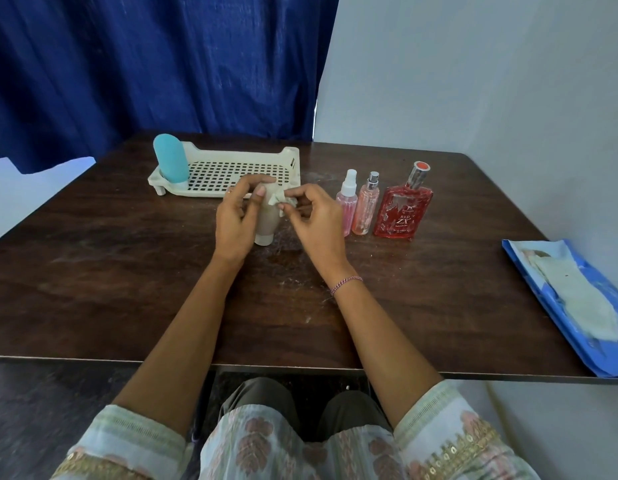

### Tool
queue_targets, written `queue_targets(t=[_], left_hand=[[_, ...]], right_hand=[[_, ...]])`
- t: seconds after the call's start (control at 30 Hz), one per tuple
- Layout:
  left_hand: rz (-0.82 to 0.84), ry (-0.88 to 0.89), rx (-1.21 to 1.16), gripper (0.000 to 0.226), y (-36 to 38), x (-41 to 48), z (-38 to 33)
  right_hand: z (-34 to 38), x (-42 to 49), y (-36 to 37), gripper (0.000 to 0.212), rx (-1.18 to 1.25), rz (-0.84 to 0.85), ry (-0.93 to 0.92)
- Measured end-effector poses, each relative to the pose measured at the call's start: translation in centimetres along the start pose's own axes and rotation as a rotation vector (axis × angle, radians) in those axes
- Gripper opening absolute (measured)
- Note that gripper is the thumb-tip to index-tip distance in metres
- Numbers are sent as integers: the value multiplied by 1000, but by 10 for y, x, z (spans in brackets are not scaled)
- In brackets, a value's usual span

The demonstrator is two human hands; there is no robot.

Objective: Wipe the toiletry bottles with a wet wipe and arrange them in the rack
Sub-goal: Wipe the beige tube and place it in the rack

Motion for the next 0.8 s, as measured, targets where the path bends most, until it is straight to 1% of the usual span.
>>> queue_targets(t=[0.1, 0.17, 0.27, 0.4, 0.47, 0.57, 0.67, 0.8], left_hand=[[-77, -8, 119, 21, -5, 2, 5], [-105, -37, 152, 21, -6, 3, 5], [-109, -36, 135, 20, -6, 1, 0], [-134, -32, 173, 24, -8, 0, -2], [-138, -36, 180, 26, -7, -1, -3], [-102, 1, 199, 32, -3, -4, -7], [-81, 11, 264, 38, -4, -4, -4], [-76, -10, 290, 41, -4, -4, -2]], right_hand=[[-2, -4, 3, 18, 19, 63, 39], [-2, -5, 5, 18, 31, 102, 54], [-4, -6, 5, 18, 4, 142, 73], [-7, -8, 9, 17, -49, 215, 81], [-7, -10, 12, 16, -87, 271, 69], [-7, -14, 17, 15, -222, 388, 5], [-4, -16, 20, 16, -263, 406, -26], [-4, -16, 19, 16, -264, 402, -34]])
Point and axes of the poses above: each hand's wrist, its own x-axis towards the middle knuckle, its own y-axis out of the palm, z = x × y, the point moved 2 cm from there along x, towards the middle knuckle, and after that the axes turned 6 degrees about -z, right-handed, at the moved point
